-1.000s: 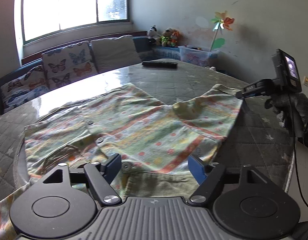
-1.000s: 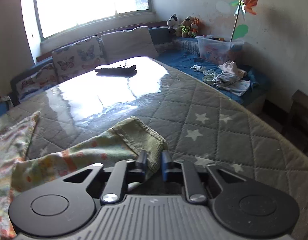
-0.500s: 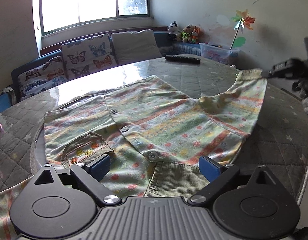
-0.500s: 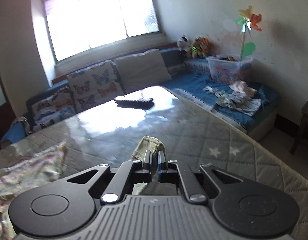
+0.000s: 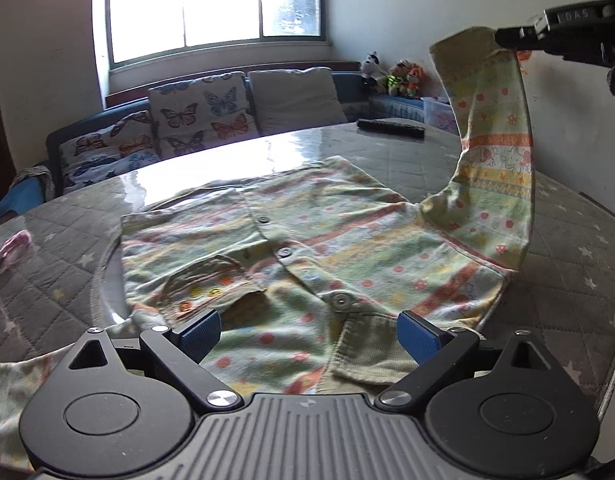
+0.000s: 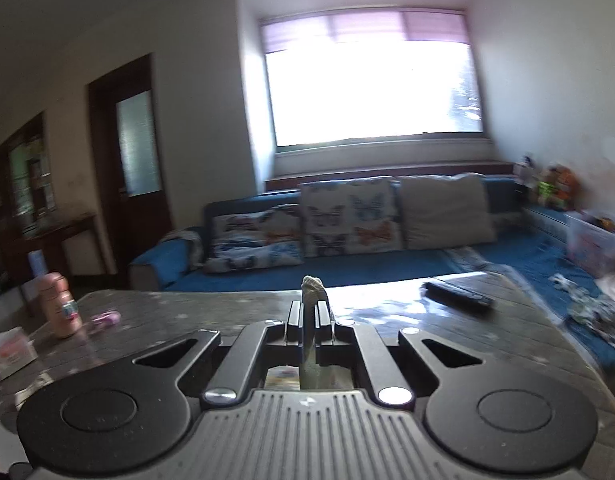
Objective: Fold clothes
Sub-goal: 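Grasp the other sleeve cuff with the right gripper and lift it, then fold the held sleeve across the shirt front and open the right gripper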
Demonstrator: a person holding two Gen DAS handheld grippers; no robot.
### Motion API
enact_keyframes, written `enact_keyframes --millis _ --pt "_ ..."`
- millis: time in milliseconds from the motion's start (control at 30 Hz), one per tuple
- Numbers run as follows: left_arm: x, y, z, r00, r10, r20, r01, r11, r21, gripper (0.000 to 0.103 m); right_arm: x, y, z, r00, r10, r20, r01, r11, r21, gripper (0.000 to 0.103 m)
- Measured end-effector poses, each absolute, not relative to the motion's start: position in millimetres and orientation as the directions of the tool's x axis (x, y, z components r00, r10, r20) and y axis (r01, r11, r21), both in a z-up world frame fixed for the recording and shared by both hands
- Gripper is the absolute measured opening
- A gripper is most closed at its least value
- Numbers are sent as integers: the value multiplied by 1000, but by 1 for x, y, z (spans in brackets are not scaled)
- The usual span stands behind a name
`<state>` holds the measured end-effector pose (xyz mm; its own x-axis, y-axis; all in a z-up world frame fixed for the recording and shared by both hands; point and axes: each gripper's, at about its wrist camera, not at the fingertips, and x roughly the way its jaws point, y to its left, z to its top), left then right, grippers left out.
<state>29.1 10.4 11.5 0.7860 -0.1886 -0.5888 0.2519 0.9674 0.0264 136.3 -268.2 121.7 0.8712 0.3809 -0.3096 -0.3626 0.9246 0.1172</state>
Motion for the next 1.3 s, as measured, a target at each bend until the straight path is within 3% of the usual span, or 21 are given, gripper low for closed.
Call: enact_keyframes --millis 200,500,867,967,1133,1300 --pt "19 32 12 803 -147 -578 190 982 15 101 134 -200 118 779 528 -337 -530 843 95 4" --pt "14 53 12 809 -94 -580 115 993 0 103 124 -122 75 593 650 -475 -698 709 99 5" --pt "18 59 18 818 -78 -570 91 996 -6 103 111 -160 37 527 582 -620 -691 718 87 11" --pt "23 54 19 816 -95 -570 110 994 -7 101 115 -176 18 541 520 -661 -647 759 68 11" --pt "35 43 17 800 -143 -583 164 986 -16 78 132 -206 -9 539 447 -714 -552 827 101 12" --pt "50 40 12 774 -158 -613 169 985 -41 73 138 -221 -19 533 424 -732 -524 845 108 12"
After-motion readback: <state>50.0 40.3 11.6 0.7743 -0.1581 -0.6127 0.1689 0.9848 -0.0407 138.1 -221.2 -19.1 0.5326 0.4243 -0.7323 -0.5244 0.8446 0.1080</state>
